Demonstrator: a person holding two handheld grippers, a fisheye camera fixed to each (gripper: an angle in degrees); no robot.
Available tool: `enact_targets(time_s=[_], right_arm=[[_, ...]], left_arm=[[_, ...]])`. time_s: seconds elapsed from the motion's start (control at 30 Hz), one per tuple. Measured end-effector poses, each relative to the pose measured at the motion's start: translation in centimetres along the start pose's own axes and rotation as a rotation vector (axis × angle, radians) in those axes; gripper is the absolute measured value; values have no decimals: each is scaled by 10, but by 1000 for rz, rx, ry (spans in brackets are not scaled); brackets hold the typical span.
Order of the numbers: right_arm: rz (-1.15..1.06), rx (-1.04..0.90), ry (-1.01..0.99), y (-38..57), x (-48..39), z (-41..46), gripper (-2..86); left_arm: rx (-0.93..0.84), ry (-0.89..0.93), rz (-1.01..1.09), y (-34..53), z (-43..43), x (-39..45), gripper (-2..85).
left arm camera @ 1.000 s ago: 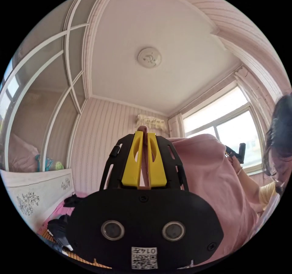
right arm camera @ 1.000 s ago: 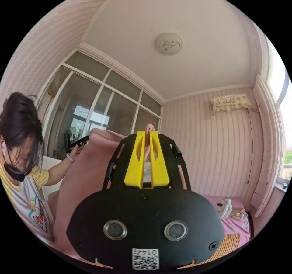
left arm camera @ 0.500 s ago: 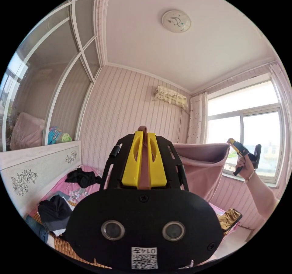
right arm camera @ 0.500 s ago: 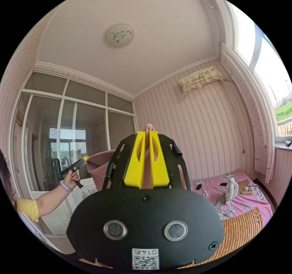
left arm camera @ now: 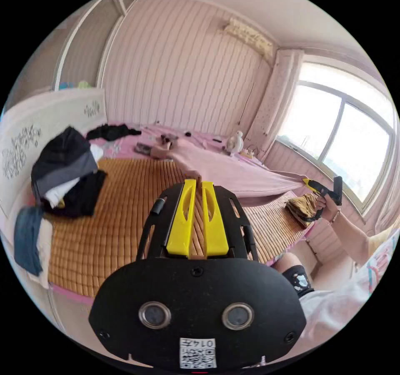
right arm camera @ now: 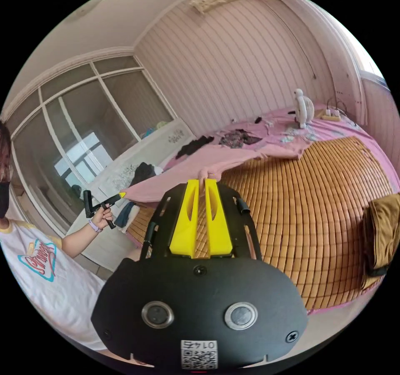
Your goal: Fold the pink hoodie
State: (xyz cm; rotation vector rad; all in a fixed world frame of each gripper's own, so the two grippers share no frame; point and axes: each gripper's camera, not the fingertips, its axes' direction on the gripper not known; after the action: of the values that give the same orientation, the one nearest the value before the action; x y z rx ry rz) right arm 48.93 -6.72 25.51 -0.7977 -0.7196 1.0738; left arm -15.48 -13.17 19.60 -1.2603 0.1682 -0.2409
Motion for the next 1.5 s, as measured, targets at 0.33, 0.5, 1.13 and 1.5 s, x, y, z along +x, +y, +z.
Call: enact_targets(time_s=[0.33, 0.5, 1.13, 1.5], right_arm=[[185, -407, 363, 133, 44, 98, 47], [253, -448, 386, 127, 67, 137, 70], [337, -635, 363, 156, 66, 171, 22], [220, -559, 452, 180, 30, 106, 36]], left_arm=[[-444, -113, -302, 124, 105, -46, 54], [-473, -177, -355, 109, 130, -65, 69], [-743, -245, -139, 92, 191, -70, 12], [-508, -166, -334, 94, 148, -91, 4]])
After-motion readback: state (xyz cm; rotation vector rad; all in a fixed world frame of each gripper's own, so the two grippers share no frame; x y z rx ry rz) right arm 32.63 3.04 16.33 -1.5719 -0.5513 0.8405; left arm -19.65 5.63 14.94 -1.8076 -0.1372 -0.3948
